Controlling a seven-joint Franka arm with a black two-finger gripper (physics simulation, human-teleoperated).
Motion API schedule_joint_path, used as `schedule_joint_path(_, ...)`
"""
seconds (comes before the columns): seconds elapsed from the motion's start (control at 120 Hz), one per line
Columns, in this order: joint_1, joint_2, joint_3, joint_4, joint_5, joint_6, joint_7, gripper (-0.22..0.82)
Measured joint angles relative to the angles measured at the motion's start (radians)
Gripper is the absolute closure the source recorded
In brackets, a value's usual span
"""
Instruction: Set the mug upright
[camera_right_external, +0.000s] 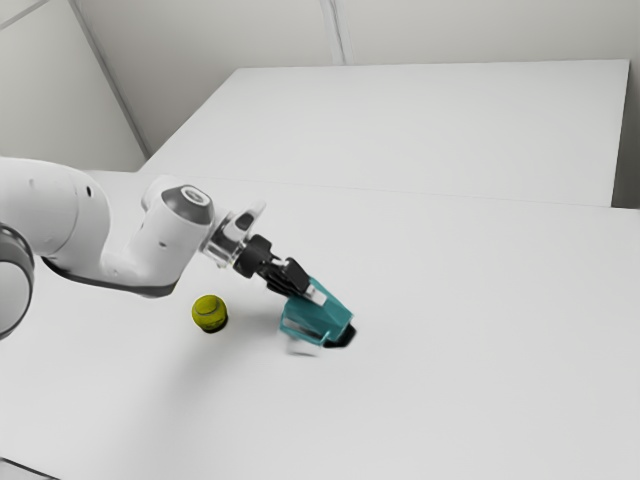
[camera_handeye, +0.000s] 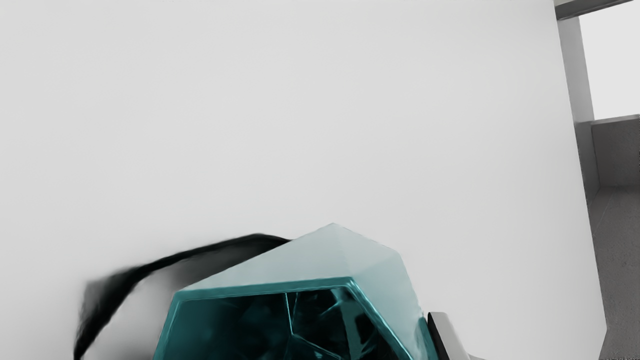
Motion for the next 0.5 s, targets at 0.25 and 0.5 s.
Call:
schedule_joint_path(0.25, -0.036, -0.104, -0.001, 0.009, 0.047, 0.015, -0.003, 0.77)
schedule_joint_path(0.5, -0.088, -0.195, -0.002, 0.064, 0.439, 0.067, -0.072, 0.78)
